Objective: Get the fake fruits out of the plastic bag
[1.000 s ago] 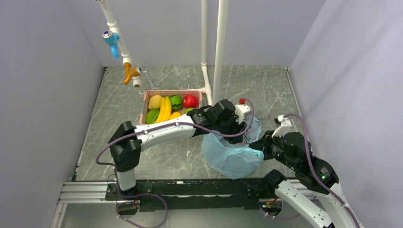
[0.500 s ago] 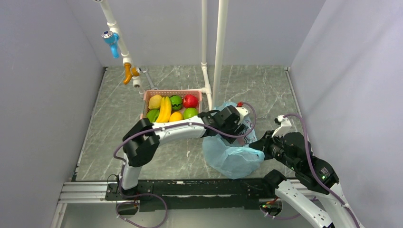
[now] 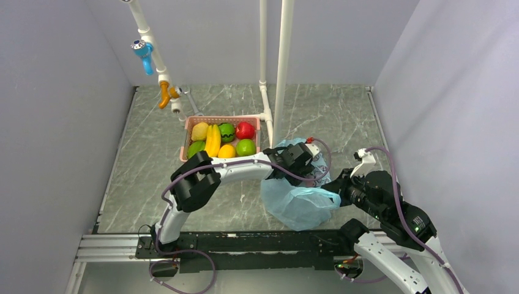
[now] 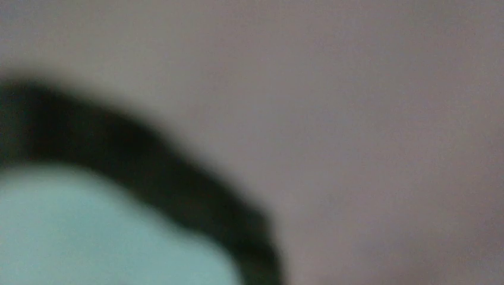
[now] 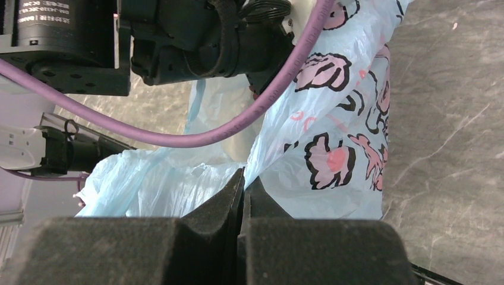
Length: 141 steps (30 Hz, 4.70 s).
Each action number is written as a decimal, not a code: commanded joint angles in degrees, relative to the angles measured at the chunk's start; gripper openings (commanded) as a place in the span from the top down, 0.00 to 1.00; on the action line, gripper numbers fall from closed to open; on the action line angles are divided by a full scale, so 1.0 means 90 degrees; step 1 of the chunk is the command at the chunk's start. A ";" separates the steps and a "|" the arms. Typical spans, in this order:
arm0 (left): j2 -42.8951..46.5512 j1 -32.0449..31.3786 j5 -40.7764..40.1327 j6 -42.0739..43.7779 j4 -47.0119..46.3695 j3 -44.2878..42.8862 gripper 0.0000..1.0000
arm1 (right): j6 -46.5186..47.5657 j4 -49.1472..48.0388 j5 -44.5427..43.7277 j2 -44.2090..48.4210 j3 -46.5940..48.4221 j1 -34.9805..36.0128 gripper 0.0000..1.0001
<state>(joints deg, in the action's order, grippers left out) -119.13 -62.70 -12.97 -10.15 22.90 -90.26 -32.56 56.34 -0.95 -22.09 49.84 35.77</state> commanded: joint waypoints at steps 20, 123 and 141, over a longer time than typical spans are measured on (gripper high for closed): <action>0.1189 -0.0011 0.1259 0.0152 0.0074 0.0156 0.91 | -0.0131 -0.0034 -0.0288 -0.0089 0.0069 0.0030 1.00; 0.3759 0.0189 0.0748 -0.0744 -0.0886 0.2203 0.15 | -0.1618 -0.1924 0.1025 -0.0829 -0.2034 0.0039 0.50; 0.2470 0.0677 0.1362 -0.0392 -0.0789 0.1475 0.12 | -0.1241 -0.1913 -0.0849 -0.1224 -0.1291 0.0029 0.42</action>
<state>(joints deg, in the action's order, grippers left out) -92.66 -58.11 -6.37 -15.59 17.23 -71.48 -44.97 38.04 -5.58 -33.63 36.01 35.92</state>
